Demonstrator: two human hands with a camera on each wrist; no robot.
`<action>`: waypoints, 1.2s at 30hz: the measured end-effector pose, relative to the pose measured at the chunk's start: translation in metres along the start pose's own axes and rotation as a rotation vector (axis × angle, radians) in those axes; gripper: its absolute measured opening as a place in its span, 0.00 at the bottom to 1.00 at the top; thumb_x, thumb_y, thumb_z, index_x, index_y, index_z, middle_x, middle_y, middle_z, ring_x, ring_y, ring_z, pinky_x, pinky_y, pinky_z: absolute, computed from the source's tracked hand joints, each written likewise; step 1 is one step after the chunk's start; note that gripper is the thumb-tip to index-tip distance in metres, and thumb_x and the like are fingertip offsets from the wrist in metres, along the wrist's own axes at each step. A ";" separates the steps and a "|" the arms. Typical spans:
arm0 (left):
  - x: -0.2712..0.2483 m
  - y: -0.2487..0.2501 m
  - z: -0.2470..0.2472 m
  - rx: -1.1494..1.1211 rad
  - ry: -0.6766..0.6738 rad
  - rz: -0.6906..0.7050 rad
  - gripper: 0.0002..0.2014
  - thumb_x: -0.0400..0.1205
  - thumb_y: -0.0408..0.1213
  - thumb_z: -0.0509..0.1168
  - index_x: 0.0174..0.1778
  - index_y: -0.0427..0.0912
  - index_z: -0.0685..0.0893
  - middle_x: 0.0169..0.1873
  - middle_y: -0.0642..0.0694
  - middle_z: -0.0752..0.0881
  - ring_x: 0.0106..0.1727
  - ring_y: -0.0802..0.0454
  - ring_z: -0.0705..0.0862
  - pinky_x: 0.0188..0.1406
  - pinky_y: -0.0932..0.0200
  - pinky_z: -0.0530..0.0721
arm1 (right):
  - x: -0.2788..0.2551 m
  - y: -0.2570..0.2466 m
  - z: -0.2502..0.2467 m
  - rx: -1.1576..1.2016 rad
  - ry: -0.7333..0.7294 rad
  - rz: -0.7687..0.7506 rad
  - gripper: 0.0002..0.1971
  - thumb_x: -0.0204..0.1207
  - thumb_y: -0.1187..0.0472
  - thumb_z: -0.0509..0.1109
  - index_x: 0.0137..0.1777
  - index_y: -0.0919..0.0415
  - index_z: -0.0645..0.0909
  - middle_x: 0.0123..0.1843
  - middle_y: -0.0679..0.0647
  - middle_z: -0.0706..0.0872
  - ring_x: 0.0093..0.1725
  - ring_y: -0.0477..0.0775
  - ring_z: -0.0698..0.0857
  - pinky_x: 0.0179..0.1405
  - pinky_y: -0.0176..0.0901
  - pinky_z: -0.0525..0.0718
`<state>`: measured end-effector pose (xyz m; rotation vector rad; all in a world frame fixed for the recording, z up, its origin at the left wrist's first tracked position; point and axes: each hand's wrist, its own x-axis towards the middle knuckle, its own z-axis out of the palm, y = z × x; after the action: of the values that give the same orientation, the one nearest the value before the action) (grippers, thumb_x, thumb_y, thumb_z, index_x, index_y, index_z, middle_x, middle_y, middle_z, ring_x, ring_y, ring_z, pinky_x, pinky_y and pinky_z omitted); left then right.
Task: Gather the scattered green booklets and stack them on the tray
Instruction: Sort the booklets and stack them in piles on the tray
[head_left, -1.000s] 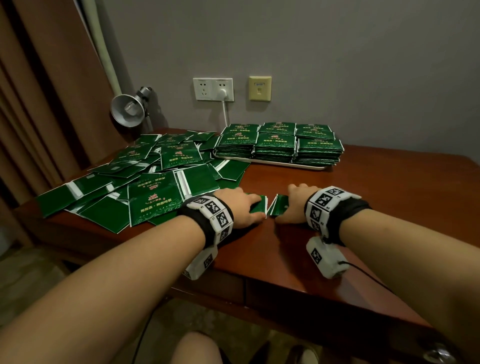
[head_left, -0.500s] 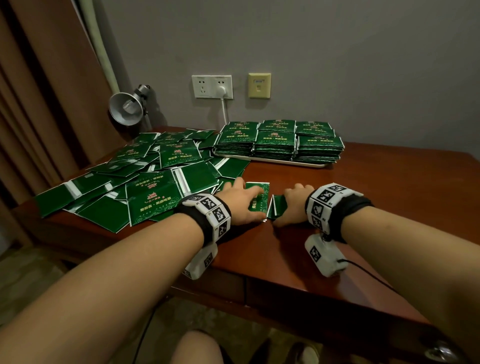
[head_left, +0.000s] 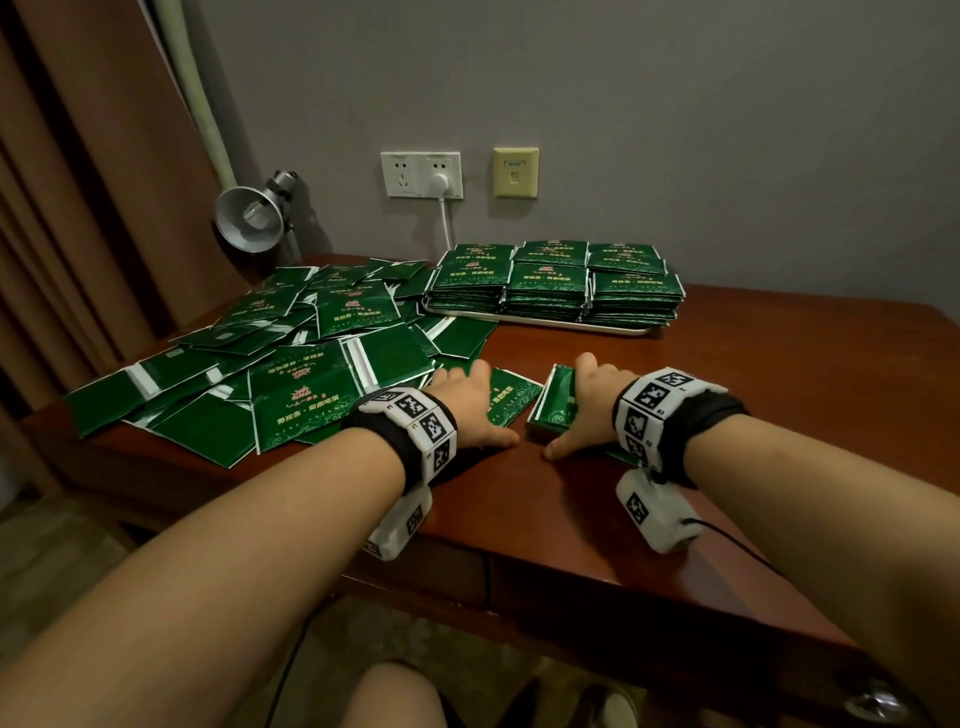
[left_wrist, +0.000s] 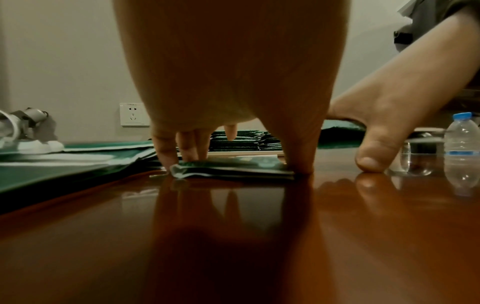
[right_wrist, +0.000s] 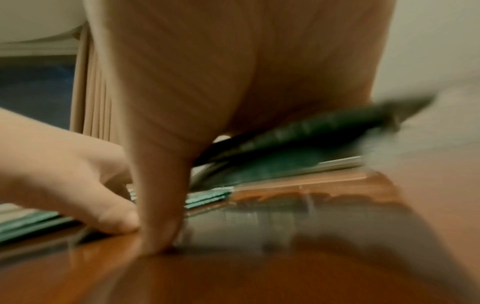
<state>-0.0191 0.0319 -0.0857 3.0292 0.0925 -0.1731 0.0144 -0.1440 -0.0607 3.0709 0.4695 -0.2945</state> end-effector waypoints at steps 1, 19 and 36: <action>0.001 0.000 0.000 -0.027 0.001 -0.002 0.46 0.70 0.64 0.73 0.76 0.44 0.61 0.69 0.38 0.74 0.71 0.39 0.71 0.69 0.42 0.75 | 0.000 0.001 -0.001 0.018 -0.005 -0.007 0.49 0.49 0.31 0.83 0.59 0.59 0.63 0.53 0.55 0.78 0.50 0.57 0.81 0.50 0.52 0.84; -0.004 0.002 -0.010 0.028 -0.031 0.040 0.42 0.64 0.51 0.74 0.72 0.49 0.61 0.57 0.41 0.76 0.61 0.38 0.76 0.62 0.37 0.76 | 0.004 -0.010 -0.006 -0.071 0.208 -0.160 0.38 0.67 0.43 0.75 0.72 0.55 0.64 0.65 0.55 0.78 0.65 0.62 0.77 0.61 0.56 0.80; 0.016 -0.028 -0.043 0.001 0.045 0.078 0.52 0.63 0.56 0.78 0.78 0.50 0.55 0.64 0.44 0.74 0.58 0.45 0.79 0.55 0.43 0.85 | 0.048 0.001 -0.073 -0.050 0.254 -0.155 0.28 0.69 0.44 0.75 0.61 0.57 0.68 0.58 0.57 0.80 0.56 0.61 0.78 0.53 0.54 0.83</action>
<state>-0.0003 0.0650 -0.0479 3.0321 -0.0222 -0.0988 0.0731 -0.1274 0.0022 3.0397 0.7142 0.1062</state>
